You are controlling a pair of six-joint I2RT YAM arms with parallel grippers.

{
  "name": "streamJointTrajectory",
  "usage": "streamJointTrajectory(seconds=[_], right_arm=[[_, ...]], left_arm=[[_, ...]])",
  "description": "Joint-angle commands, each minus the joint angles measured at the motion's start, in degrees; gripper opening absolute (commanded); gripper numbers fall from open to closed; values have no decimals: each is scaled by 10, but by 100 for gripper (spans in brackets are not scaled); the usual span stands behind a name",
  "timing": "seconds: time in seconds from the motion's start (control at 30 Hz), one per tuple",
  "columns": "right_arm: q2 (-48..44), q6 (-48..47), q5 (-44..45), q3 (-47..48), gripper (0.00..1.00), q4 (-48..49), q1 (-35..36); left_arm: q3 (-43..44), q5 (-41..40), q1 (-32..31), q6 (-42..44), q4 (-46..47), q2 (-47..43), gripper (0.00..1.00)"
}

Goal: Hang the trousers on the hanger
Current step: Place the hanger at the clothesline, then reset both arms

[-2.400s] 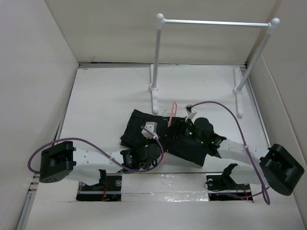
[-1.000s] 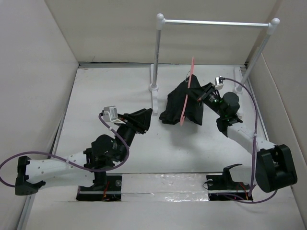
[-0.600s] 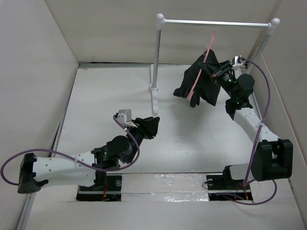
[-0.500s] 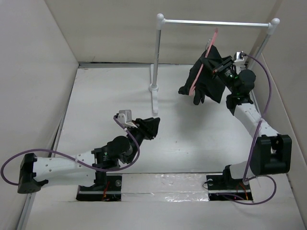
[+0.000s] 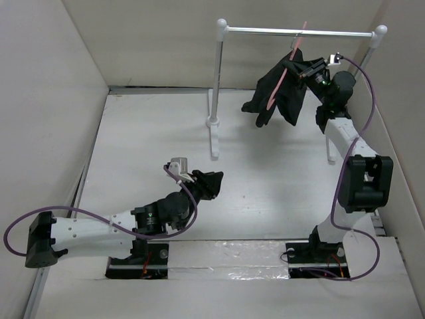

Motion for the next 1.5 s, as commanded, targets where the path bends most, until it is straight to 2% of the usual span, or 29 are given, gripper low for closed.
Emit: streamJointTrajectory(seconds=[0.0, 0.57, 0.73, 0.83, 0.87, 1.03, 1.07, 1.3, 1.37, 1.47], right_arm=[[0, 6, -12, 90, 0, 66, -7], [104, 9, -47, 189, 0, 51, -52], [101, -4, -52, 169, 0, 57, -57], [87, -15, -58, 126, 28, 85, -57], [81, -20, -59, 117, 42, 90, -57], [43, -90, -58, 69, 75, 52, -62], [28, -109, -55, 61, 100, 46, -67], [-57, -208, -12, -3, 100, -27, -74], [-78, -229, 3, -43, 100, -18, -79], [-122, -229, 5, -90, 100, 14, -87]], left_arm=[[-1, -8, 1, -21, -1, -6, 33], [5, -17, 1, -45, -43, -3, 32], [8, -20, 1, -44, -39, 4, 33], [5, -20, 1, -45, -42, 8, 33], [8, -20, 1, -42, -48, 8, 34], [17, -35, 1, -50, -80, 9, 36], [17, -38, 1, -50, -84, 6, 37], [29, -48, 1, -56, -117, -16, 44], [38, -52, 1, -63, -141, -21, 45], [40, -51, 1, -62, -150, -28, 52]])
